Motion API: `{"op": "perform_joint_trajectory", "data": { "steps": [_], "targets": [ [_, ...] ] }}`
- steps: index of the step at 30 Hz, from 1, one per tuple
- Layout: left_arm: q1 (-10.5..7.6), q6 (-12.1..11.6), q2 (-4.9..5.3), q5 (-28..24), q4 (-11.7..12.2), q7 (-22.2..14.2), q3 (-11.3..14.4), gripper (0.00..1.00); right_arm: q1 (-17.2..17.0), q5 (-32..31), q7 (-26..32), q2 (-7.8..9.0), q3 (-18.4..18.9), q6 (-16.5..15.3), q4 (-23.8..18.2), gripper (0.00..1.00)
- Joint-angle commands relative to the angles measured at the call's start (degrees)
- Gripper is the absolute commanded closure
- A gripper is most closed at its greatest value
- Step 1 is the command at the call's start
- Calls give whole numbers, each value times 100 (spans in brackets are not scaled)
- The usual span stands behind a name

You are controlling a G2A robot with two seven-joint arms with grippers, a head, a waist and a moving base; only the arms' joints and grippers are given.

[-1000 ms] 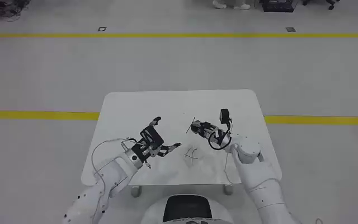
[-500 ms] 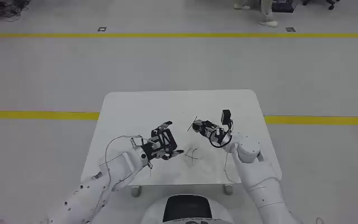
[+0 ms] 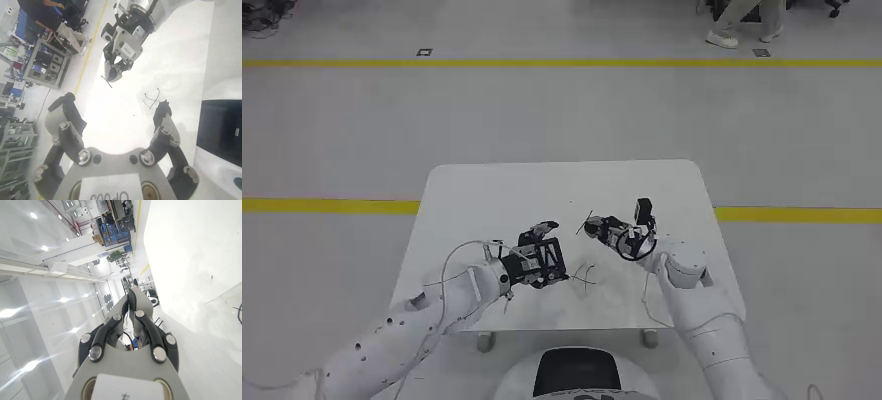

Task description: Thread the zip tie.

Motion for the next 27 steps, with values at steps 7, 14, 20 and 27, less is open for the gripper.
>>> {"op": "perform_joint_trajectory", "data": {
  "steps": [7, 14, 20, 27],
  "targets": [
    [-799, 172, 203, 0, -190, -471, 637, 0, 127, 142, 395, 41, -190, 172, 80, 100],
    [-849, 100, 207, 0, -152, -577, 653, 0, 112, 165, 364, 40, -202, 161, 73, 100],
    [-1501, 4, 316, 0, -235, -1111, 1230, 0, 153, 424, 646, 69, -329, 234, 52, 100],
    [-2476, 43, 418, 0, -216, -1182, 2277, 0, 263, 724, 932, 107, -450, 476, 142, 100]
  ]
}}
